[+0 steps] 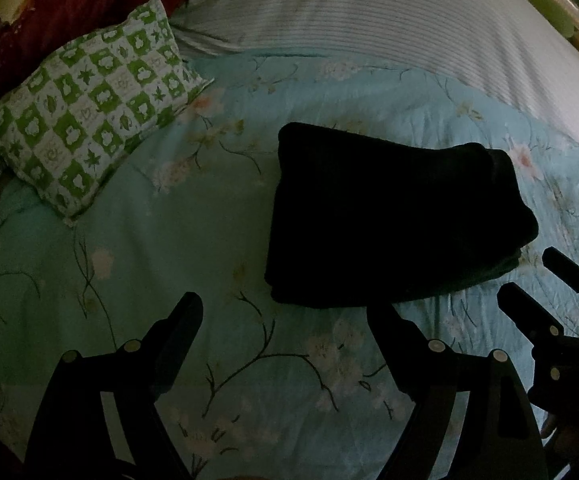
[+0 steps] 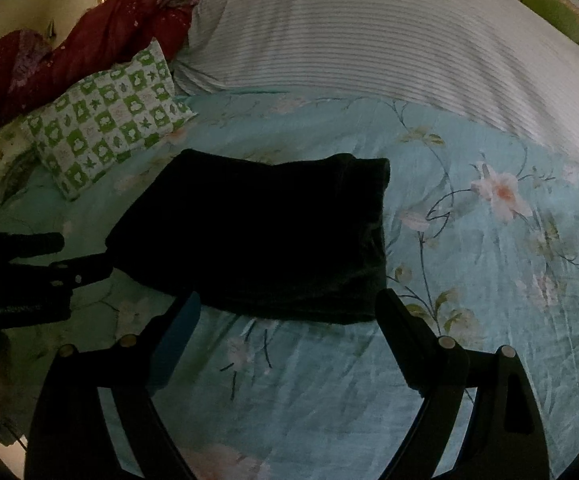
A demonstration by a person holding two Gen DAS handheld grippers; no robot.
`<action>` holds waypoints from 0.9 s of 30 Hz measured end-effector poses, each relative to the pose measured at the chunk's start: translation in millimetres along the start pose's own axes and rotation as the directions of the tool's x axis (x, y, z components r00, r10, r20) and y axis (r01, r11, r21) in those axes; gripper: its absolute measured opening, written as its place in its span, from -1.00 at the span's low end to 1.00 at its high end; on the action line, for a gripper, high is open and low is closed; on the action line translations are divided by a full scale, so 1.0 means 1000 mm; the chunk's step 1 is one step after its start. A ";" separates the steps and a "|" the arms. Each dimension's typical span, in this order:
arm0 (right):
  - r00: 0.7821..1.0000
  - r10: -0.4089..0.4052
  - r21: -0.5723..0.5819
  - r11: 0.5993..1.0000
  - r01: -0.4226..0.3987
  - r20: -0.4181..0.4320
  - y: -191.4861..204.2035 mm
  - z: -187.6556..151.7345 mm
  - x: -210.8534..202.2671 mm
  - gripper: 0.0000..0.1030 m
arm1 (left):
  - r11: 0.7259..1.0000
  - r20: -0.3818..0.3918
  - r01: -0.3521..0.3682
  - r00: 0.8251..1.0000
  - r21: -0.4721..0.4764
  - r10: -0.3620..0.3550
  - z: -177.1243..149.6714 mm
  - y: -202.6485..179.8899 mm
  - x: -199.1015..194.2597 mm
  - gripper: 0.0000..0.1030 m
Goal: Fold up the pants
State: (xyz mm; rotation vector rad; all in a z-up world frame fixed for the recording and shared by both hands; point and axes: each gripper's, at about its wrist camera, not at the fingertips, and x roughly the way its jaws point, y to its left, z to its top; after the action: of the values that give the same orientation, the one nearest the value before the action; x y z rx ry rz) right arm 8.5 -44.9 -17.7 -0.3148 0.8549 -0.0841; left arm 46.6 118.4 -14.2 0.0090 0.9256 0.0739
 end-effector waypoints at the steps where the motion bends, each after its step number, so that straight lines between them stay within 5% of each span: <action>1: 1.000 0.000 -0.001 1.000 0.000 0.001 0.000 0.001 0.000 0.73 | 1.000 0.001 -0.001 1.000 0.001 0.001 0.000 0.000 0.000 0.65; 27: 1.000 0.014 0.012 1.000 -0.014 0.011 0.006 0.013 -0.001 0.74 | 1.000 0.003 0.003 1.000 0.012 -0.003 0.006 0.000 0.000 0.66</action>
State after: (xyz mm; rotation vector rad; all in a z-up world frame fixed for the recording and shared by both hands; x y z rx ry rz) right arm 16.8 -36.1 -10.6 -0.2979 0.8456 -0.0740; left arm 51.4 118.2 -10.7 0.0189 0.9233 0.0650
